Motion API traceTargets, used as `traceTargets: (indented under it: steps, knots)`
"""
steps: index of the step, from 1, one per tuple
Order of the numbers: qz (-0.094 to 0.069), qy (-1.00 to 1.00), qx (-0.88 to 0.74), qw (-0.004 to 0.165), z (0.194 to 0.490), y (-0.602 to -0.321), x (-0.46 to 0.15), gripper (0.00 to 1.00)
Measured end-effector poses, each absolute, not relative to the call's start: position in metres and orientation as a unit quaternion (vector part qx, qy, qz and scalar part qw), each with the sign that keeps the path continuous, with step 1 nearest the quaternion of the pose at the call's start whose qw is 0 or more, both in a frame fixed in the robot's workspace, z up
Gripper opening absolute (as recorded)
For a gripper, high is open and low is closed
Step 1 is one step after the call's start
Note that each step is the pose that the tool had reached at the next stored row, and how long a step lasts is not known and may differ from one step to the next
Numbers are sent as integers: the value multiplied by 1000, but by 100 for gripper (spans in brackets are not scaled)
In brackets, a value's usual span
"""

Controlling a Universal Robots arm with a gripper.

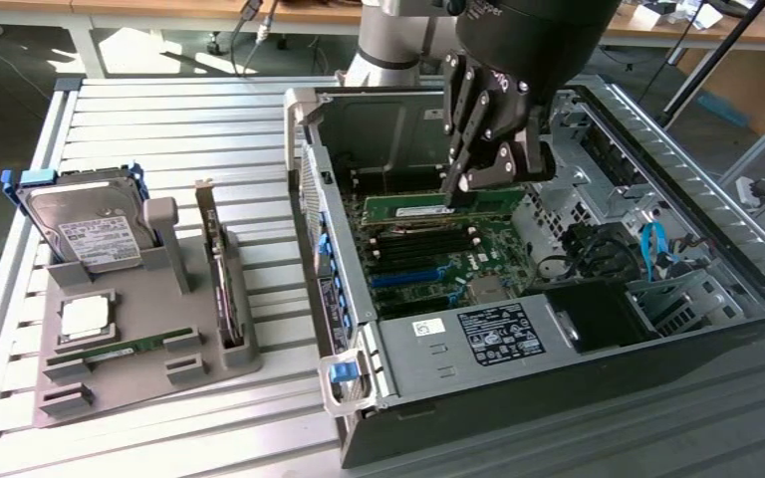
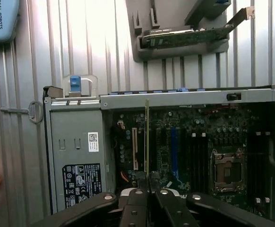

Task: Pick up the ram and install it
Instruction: 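Pick up the ram and move it above insertion slot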

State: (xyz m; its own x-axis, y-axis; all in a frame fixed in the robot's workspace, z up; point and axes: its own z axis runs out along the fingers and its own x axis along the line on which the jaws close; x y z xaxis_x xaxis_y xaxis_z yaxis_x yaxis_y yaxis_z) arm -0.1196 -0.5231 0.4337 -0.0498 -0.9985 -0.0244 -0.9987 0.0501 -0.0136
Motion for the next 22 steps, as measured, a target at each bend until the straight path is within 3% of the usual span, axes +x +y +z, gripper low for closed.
traceTargets:
  steps: [22]
  knots:
    - [4, 718, -696, 14, 433, -523, -40, 12]
